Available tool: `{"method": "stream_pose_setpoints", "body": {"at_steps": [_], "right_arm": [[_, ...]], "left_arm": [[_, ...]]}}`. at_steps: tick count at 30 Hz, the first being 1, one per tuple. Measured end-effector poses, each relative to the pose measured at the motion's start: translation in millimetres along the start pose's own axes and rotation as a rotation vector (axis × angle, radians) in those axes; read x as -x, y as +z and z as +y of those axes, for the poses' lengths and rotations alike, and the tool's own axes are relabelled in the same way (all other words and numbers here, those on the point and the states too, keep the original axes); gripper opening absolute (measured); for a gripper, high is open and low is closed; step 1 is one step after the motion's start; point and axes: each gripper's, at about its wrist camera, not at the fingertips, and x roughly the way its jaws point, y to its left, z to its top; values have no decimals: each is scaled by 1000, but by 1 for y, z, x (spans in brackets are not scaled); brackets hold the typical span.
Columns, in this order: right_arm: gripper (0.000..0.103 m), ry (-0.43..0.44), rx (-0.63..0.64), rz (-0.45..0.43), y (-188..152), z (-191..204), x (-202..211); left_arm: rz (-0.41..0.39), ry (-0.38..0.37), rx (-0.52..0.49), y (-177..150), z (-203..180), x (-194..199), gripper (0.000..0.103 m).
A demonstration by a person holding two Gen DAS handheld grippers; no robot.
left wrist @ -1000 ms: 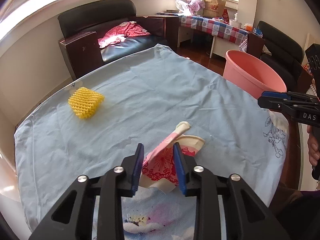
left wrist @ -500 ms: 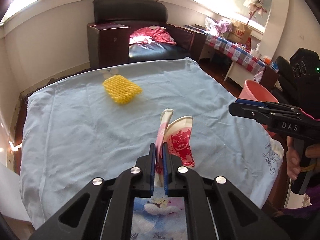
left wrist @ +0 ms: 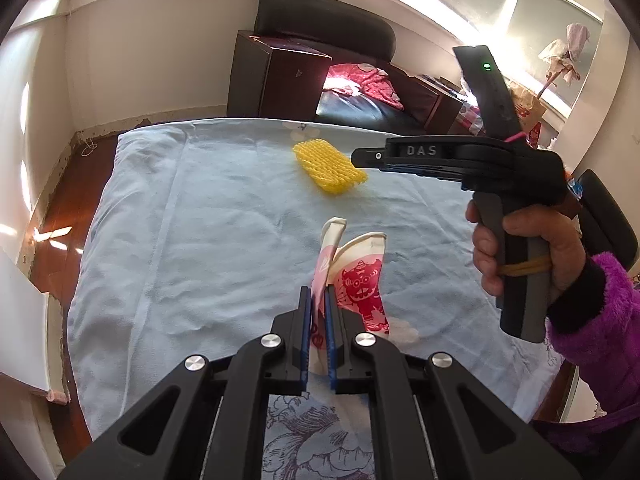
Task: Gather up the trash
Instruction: 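Grasp the pink-printed paper cup rim with the left gripper, then grasp the yellow foam net with the right gripper while the left holds the cup, then carry the paper cup and yellow foam net over the pink basin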
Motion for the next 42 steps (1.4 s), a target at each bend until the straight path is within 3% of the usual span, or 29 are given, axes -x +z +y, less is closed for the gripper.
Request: {"method": "stream_pose_setpoints", "body": {"at_steps": [4,7,9,14,22,31,42], "right_arm": [[38,-25,9,39,4,1,-21],[15,-14,-5,56,0,1,-26],[11,-3,-14,55,-3,1,-24],[10,12,-4,35,-13,4,-3],[10,26,-20,-38,-49,-4,64],[10,-30,-94,-94,-101,-37,133],[10,-166,-162,-153,-146,-89,194]], "left_arm": [[13,-2,11,-2,8,-2,6],[20,-10,25,-4,11,-3,6],[20,-12,26,-4,12,-4,6],[10,-13,26,-2,9,-2,6],[-29,-20,15,3,-12,8,6],[-57,-62,-27,13,-64,6,6],[-34,-107,-86,17,-139,-15,6]]}}
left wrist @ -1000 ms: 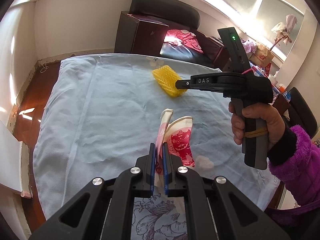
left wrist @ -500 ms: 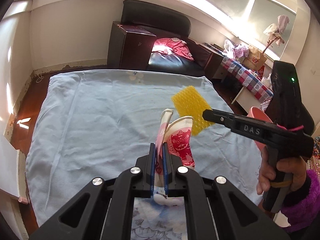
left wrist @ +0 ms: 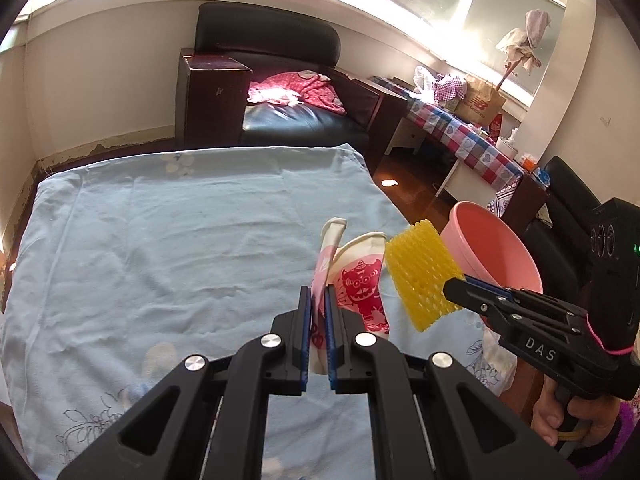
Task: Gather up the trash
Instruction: 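Carry the paper cup and yellow foam net over the pink basin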
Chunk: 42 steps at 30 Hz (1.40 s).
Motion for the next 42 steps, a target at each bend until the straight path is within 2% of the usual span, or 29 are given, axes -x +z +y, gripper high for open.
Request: {"method": "stream_pose_setpoints", "body": {"at_steps": [13,26,33,42], "right_arm": [[10,-110,-136,-82,-6,-77,38],[10,-238,-234,-142,-14,-140,66],[10,-300,-265,-147,-20,-166,73],[10,-323,-293,-136,-28,-187,75]], "left_arm": [[-3,-63,-148,15,-88,-36,6],[6,-121,-254,19,-154,-62,6],[6,-172,-302,22,-190,-75,6],[43,-203,-355,15,-226,-96,6]]}}
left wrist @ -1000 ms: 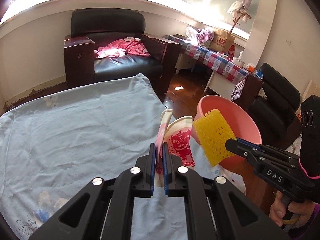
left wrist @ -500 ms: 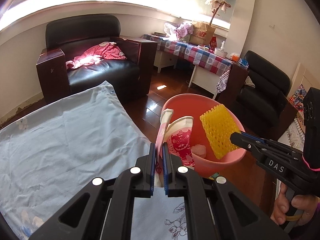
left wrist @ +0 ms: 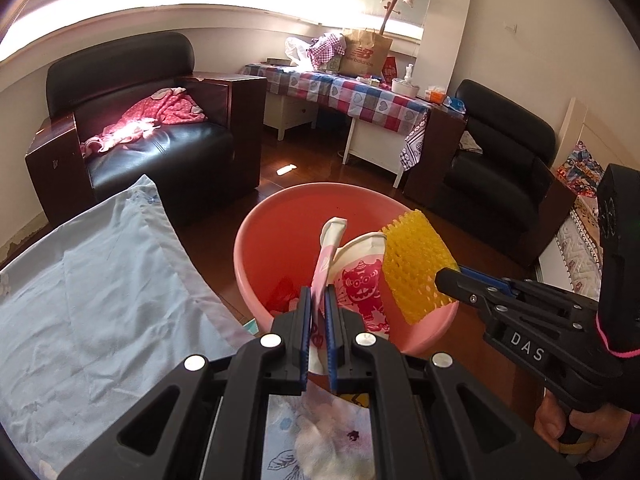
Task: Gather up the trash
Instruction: 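Carry the paper cup and yellow foam net over the pink basin, then open the left gripper to drop the cup while the right holds the net, then lower the yellow foam net into the basin and open the right gripper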
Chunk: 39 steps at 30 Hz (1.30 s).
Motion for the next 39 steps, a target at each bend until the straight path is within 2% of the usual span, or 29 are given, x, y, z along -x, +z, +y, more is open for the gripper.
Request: {"method": "stream_pose_setpoints", "body": {"at_steps": [14,32,35,37,39], "right_arm": [[10,-30,-35,24,4,-15,-12],[10,-43,-36,44,1,-11,-26],[10,-47,-37,43,1,-10,-26],[10,-47,-37,44,1,-10,-27],[10,-48,-37,45,1,-10,-28]], "left_arm": [[42,-19,-1,2,-16,-40,6],[68,-12,37,-3,-9,-48,7],[68,-18,45,-4,-8,-47,20],[62,-11,49,-4,-8,-44,42],[51,-10,51,-5,-8,-42,42]]}}
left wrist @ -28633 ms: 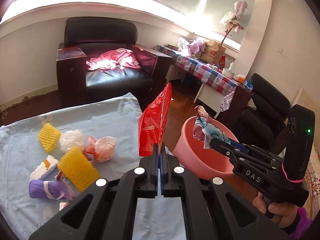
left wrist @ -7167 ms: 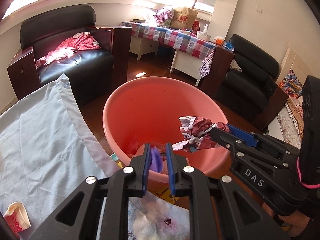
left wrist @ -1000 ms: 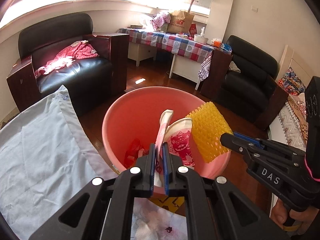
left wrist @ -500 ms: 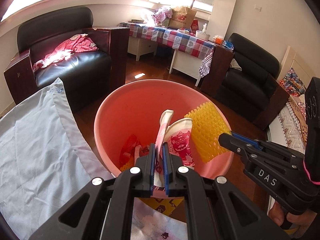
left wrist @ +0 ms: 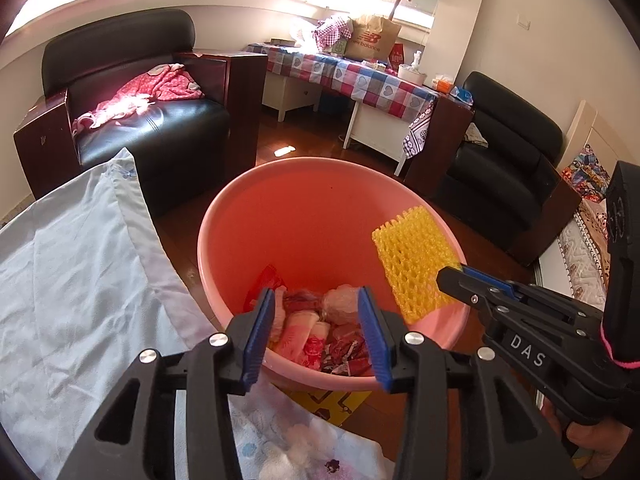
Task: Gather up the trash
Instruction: 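Lower the yellow foam net into the basin and open the right gripper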
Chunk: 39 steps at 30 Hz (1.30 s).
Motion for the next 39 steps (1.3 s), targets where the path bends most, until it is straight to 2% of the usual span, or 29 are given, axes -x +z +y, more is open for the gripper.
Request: {"method": "stream_pose_setpoints", "body": {"at_steps": [39], "right_arm": [[10,-1,21,5,6,4,-1]], "left_arm": [[-9,24,20,-13,1,19,49]]}}
